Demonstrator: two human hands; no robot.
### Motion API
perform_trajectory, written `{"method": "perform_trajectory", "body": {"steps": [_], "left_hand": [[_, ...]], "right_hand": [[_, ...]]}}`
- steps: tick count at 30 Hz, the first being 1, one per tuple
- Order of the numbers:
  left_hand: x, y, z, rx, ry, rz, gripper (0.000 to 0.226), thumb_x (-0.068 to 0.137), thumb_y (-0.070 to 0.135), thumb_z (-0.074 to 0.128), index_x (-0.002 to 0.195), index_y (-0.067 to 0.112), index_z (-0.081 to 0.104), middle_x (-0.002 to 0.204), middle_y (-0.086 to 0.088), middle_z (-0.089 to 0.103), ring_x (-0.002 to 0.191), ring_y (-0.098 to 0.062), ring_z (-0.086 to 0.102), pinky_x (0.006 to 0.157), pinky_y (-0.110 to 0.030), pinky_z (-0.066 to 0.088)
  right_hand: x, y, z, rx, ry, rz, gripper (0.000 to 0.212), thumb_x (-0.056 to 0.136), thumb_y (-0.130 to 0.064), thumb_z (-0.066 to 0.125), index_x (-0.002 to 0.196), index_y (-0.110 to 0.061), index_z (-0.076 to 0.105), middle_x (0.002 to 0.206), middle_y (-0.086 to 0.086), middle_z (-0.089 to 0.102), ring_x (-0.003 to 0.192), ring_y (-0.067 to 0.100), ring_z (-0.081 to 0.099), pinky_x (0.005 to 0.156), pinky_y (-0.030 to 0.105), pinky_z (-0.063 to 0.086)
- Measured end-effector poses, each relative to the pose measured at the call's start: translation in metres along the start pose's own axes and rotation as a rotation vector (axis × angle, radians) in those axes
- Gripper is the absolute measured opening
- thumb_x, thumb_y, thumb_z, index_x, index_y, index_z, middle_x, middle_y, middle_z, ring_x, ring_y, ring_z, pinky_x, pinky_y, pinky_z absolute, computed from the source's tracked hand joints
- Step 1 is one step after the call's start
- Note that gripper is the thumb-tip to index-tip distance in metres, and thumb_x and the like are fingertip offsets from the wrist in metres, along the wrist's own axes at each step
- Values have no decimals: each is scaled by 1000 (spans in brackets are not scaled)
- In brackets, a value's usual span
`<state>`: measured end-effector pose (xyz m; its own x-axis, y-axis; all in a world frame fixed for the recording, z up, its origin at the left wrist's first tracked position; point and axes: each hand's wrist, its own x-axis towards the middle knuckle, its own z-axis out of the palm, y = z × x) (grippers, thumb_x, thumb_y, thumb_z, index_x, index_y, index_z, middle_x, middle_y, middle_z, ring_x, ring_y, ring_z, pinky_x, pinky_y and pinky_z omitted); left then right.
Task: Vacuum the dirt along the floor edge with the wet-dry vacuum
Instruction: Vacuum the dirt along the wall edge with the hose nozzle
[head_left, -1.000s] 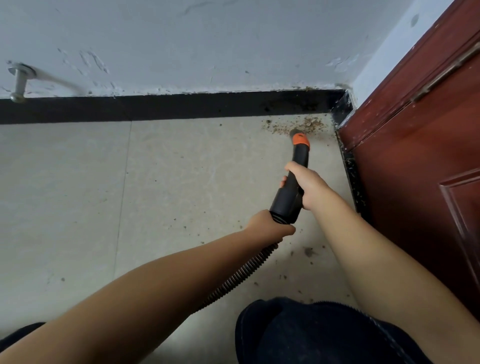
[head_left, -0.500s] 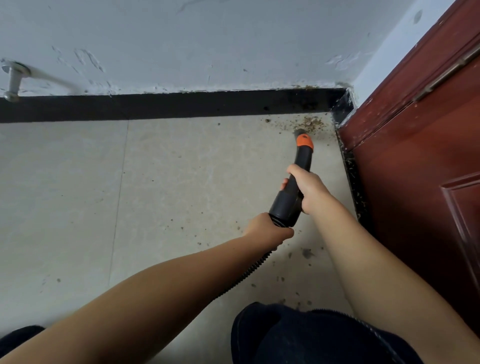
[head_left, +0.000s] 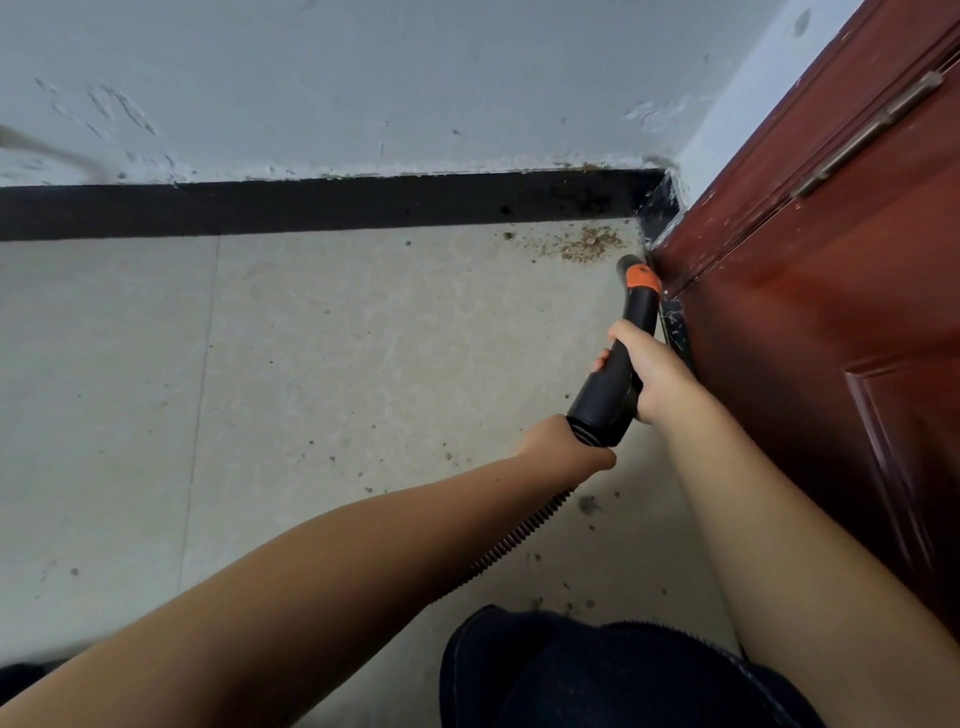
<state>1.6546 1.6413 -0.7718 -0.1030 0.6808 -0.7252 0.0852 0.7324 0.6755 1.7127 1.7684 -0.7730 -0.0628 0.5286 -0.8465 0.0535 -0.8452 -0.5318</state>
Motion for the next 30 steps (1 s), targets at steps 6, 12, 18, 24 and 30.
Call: {"method": "perform_trajectory", "body": {"steps": [6,12,18,24,30], "left_hand": [[4,4,26,30,-31,11,17,80,15,65,92,13,53,65,1,52,54,-13,50,51,-22,42],[12,21,37,-33,9,22,14,80,12,62,86,15,50,64,0,48,53,-14,46,49,-21,37],[33,35,25,-50,40,10,17,80,13,65,92,13,53,68,-1,52,58,-17,51,57,-25,45],[52,51,9,-94,67,-16,15,79,12,66,81,15,51,69,-5,54,66,-24,54,69,-33,51],[44,40,18,-80,52,-24,15,79,13,66,83,15,52,70,-4,54,65,-24,54,68,-32,50]], "right_hand": [[7,0,-29,29,35,-14,15,86,-12,61,79,-11,48,44,1,52,37,13,51,48,24,50],[17,-25,-32,-40,-54,17,15,84,-11,62,79,-11,47,48,2,52,39,15,50,55,29,48],[28,-44,-19,-40,-77,17,16,83,-9,61,80,-11,46,49,2,50,41,15,49,54,27,48],[40,-64,-3,-94,-73,-25,16,82,-10,62,89,-11,47,49,2,52,40,16,50,55,25,50],[39,-51,-10,-118,-70,-20,16,83,-12,61,85,-13,45,48,1,53,41,16,52,56,28,49]]}}
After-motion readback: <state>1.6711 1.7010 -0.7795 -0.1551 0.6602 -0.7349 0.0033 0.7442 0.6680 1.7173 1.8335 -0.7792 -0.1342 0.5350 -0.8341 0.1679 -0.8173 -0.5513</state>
